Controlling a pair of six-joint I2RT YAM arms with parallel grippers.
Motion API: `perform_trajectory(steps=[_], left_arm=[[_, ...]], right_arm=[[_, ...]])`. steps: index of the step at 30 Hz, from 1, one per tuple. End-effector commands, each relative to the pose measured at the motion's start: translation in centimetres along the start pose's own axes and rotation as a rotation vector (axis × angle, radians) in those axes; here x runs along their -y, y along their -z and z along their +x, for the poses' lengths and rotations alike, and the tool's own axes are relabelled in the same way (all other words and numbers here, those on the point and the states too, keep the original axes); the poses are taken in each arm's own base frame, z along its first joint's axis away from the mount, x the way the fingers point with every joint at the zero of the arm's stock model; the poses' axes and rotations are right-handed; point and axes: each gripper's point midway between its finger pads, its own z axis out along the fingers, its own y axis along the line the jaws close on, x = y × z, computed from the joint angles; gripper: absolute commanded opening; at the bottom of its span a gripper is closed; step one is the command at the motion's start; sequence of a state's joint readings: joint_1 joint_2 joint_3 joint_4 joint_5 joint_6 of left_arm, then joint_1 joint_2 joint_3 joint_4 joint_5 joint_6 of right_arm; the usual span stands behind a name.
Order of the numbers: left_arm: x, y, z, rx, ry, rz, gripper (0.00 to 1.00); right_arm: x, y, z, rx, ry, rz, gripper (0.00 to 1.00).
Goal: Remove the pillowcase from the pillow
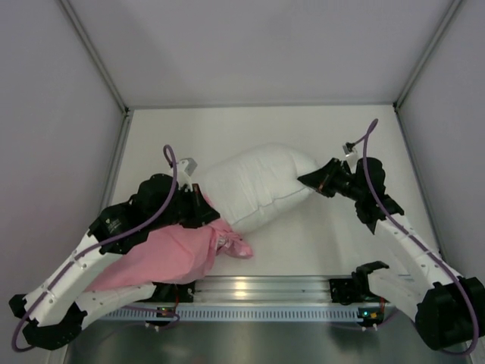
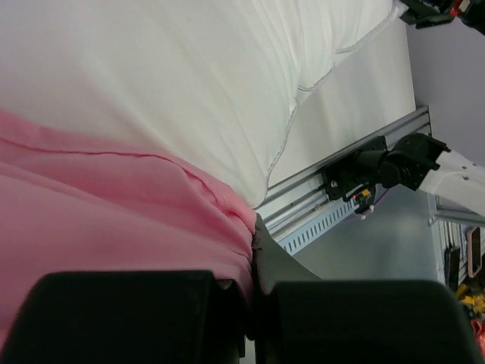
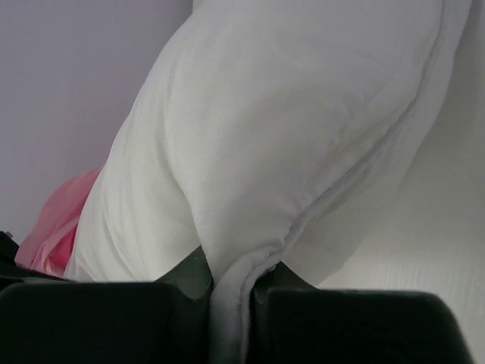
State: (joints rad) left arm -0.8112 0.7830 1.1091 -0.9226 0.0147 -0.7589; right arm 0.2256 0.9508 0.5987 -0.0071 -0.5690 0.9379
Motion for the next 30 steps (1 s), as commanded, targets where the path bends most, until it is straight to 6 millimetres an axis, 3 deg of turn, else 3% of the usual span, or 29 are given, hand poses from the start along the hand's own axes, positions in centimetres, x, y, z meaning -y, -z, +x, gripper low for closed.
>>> perform_trajectory(steps=[1, 2, 3, 4, 7, 11, 12, 13, 14, 15, 16, 17, 20, 26, 30], left_arm=[[6.8, 0.3, -1.8, 0.027, -0.042, 0.318, 0.0], [7.1, 0.2, -1.5, 0.009, -0.046, 0.344, 0.0], [7.7, 0.4, -1.0, -0.015, -0.055, 0.383, 0.0], [8.2, 0.5, -1.0, -0.015, -0.061, 0.41, 0.0], [8.5, 0.6, -0.5, -0.037, -0.068, 0.444, 0.0], [8.6, 0.8, 0.3, -0.067, -0.077, 0.47, 0.0], [8.6, 0.9, 0.5, -0.073, -0.078, 0.476, 0.0], [8.7, 1.1, 0.6, -0.079, -0.083, 0.487, 0.0], [8.9, 1.4, 0.9, -0.09, -0.087, 0.503, 0.0], [9.0, 1.6, 1.1, -0.096, -0.092, 0.514, 0.0], [9.0, 1.8, 1.2, -0.098, -0.096, 0.524, 0.0], [9.2, 2.5, 1.5, -0.102, -0.102, 0.547, 0.0], [9.3, 3.8, 2.0, -0.102, -0.115, 0.587, 0.0], [9.1, 5.4, 3.0, -0.107, -0.121, 0.636, 0.0], [8.0, 5.6, 3.0, -0.09, -0.102, 0.57, 0.0]], right_arm=[[-8.1, -0.4, -2.3, 0.094, 0.146, -0.211, 0.0], [-8.6, -0.7, -4.9, 0.213, 0.154, -0.153, 0.0], [-8.9, -1.0, -5.4, 0.255, 0.159, -0.115, 0.0], [-8.4, -1.0, -7.8, 0.366, 0.15, -0.023, 0.0], [-8.2, -1.4, -10.6, 0.488, 0.116, 0.066, 0.0], [-8.6, -1.1, -16.1, 0.696, 0.014, 0.145, 0.0], [-8.5, -0.9, -17.3, 0.736, 0.005, 0.174, 0.0], [-10.6, -0.1, -19.3, 0.79, 0.014, 0.16, 0.0], [-8.9, -0.5, -20.3, 0.822, 0.015, 0.263, 0.0], [-8.8, -0.1, -21.6, 0.862, 0.013, 0.296, 0.0], [-10.5, 0.8, -23.3, 0.905, 0.029, 0.285, 0.0], [-9.2, 0.9, -24.6, 0.942, 0.034, 0.364, 0.0], [-9.5, 2.6, -28.7, 1.049, 0.077, 0.47, 0.0], [-7.9, 4.7, -34.7, 1.146, 0.135, 0.659, 0.0], [-7.4, 7.1, -37.3, 1.209, 0.164, 0.746, 0.0]])
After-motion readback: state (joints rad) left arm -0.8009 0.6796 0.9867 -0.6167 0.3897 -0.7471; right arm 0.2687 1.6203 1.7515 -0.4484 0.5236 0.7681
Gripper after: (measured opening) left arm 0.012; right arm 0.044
